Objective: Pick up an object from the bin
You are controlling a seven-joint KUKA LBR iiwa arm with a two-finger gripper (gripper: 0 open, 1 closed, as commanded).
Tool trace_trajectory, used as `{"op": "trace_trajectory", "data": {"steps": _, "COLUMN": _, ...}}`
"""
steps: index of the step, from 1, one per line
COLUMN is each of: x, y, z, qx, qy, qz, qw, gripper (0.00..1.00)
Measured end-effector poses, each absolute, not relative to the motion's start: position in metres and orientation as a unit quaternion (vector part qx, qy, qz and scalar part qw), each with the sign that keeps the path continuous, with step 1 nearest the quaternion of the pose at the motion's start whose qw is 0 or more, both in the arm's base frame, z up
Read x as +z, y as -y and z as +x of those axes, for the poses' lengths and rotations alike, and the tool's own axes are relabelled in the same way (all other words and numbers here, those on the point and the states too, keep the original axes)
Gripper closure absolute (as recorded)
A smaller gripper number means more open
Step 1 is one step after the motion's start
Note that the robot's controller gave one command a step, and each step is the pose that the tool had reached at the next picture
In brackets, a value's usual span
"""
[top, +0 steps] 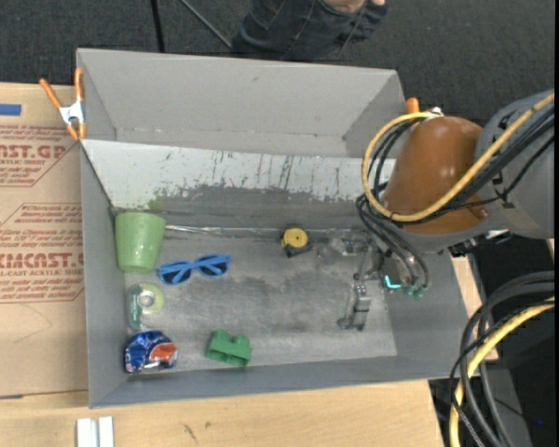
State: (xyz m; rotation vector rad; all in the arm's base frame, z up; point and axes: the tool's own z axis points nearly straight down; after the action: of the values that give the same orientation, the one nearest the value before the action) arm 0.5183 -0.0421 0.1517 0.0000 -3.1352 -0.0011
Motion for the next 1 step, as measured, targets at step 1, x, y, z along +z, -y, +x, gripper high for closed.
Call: {"op": "trace_trajectory", "data": {"steps": 1, "x": 0.0680, "y": 0.1150, "z": 0.5824, "qx": 0.000, "qy": 0.992, "qz": -0.130, "qw": 0.000, "gripper": 0.00}}
